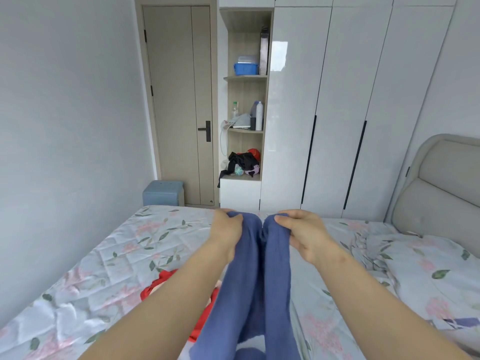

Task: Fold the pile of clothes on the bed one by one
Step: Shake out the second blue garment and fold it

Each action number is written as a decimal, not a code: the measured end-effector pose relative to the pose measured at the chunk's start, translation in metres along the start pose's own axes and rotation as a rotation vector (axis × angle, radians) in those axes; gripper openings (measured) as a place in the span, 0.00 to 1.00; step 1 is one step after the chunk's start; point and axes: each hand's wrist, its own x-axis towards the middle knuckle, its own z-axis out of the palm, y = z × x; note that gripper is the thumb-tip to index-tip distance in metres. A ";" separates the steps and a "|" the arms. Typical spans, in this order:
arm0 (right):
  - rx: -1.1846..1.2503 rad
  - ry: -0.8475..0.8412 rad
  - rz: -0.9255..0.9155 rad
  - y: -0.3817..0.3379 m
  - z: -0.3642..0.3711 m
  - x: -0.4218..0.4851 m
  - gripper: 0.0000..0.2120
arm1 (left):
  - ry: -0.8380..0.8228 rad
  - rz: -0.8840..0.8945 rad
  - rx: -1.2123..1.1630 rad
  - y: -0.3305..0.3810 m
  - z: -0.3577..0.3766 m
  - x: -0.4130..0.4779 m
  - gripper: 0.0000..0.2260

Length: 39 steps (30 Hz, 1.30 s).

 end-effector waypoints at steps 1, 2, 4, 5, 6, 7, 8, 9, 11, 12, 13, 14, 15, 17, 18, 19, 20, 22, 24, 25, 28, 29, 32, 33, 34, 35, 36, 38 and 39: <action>-0.006 -0.026 -0.006 0.002 0.005 -0.002 0.06 | -0.015 0.004 -0.006 -0.001 0.005 -0.004 0.03; -0.012 -0.055 -0.006 0.004 0.008 -0.004 0.06 | -0.041 0.007 -0.030 -0.002 0.009 -0.006 0.03; -0.004 -0.125 0.017 0.003 0.011 -0.008 0.06 | -0.116 0.009 -0.101 0.001 0.011 -0.013 0.04; 0.014 -0.156 0.033 0.003 0.011 -0.009 0.06 | -0.145 0.022 -0.137 0.003 0.010 -0.016 0.04; 0.032 -0.181 0.047 0.002 0.010 -0.010 0.07 | -0.175 0.036 -0.155 0.005 0.008 -0.021 0.01; 0.040 -0.200 0.056 0.001 0.009 -0.011 0.08 | -0.186 0.047 -0.134 0.004 0.005 -0.023 0.07; 0.036 -0.217 0.061 0.000 0.007 -0.012 0.09 | -0.195 0.061 -0.088 0.003 0.002 -0.024 0.15; 0.021 -0.229 0.065 -0.001 0.005 -0.012 0.10 | -0.195 0.083 -0.031 0.003 0.000 -0.024 0.19; -0.028 -0.222 0.056 -0.004 0.003 -0.011 0.11 | -0.163 0.118 0.047 0.003 -0.006 -0.023 0.18; -0.080 -0.196 0.028 -0.005 0.003 -0.011 0.11 | -0.143 0.119 0.041 0.002 -0.008 -0.022 0.16; -0.162 -0.154 -0.025 -0.006 0.001 -0.009 0.11 | -0.133 0.106 0.013 0.003 -0.011 -0.020 0.14; -0.265 -0.117 -0.093 -0.006 0.000 -0.009 0.11 | -0.139 0.094 -0.045 0.004 -0.014 -0.020 0.12; -0.359 -0.110 -0.160 -0.006 -0.001 -0.008 0.11 | -0.167 0.080 -0.117 0.004 -0.017 -0.019 0.09; -0.478 -0.189 -0.227 -0.002 -0.003 -0.007 0.11 | -0.261 0.056 -0.245 0.007 -0.021 -0.020 0.06; -0.518 -0.240 -0.223 0.000 -0.003 -0.007 0.11 | -0.301 0.055 -0.276 0.009 -0.023 -0.021 0.05; -0.565 -0.276 -0.221 0.002 -0.004 -0.007 0.11 | -0.329 0.063 -0.288 0.010 -0.025 -0.022 0.05; -0.623 -0.298 -0.227 0.003 -0.005 -0.006 0.12 | -0.351 0.071 -0.295 0.011 -0.027 -0.022 0.05; -0.718 -0.348 -0.241 0.003 -0.007 -0.004 0.12 | -0.385 0.091 -0.313 0.013 -0.030 -0.023 0.07; -0.749 -0.409 -0.250 0.003 -0.007 -0.005 0.11 | -0.409 0.110 -0.314 0.012 -0.033 -0.021 0.11; -0.744 -0.414 -0.267 0.003 -0.006 -0.005 0.12 | -0.420 0.133 -0.293 0.012 -0.034 -0.021 0.14; -0.676 -0.350 -0.350 0.000 -0.005 -0.008 0.14 | -0.436 0.250 -0.083 0.012 -0.038 -0.023 0.18; -0.662 -0.339 -0.380 -0.002 -0.004 -0.009 0.14 | -0.439 0.277 -0.022 0.012 -0.039 -0.024 0.17; -0.654 -0.361 -0.425 -0.004 -0.002 -0.012 0.15 | -0.453 0.283 0.023 0.012 -0.040 -0.026 0.10; -0.636 -0.369 -0.423 -0.004 -0.001 -0.012 0.15 | -0.449 0.278 0.021 0.012 -0.041 -0.026 0.09; -0.610 -0.372 -0.417 -0.003 -0.001 -0.012 0.15 | -0.447 0.271 0.018 0.012 -0.041 -0.025 0.08; -0.586 -0.373 -0.414 -0.003 -0.001 -0.012 0.14 | -0.454 0.259 0.009 0.012 -0.041 -0.025 0.08; -0.575 -0.371 -0.417 -0.003 -0.001 -0.011 0.13 | -0.470 0.240 0.000 0.011 -0.042 -0.025 0.07; -0.587 -0.368 -0.438 -0.001 -0.002 -0.009 0.12 | -0.499 0.222 0.032 0.009 -0.042 -0.026 0.08; -0.600 -0.367 -0.447 0.000 -0.002 -0.008 0.12 | -0.500 0.230 0.067 0.008 -0.042 -0.026 0.09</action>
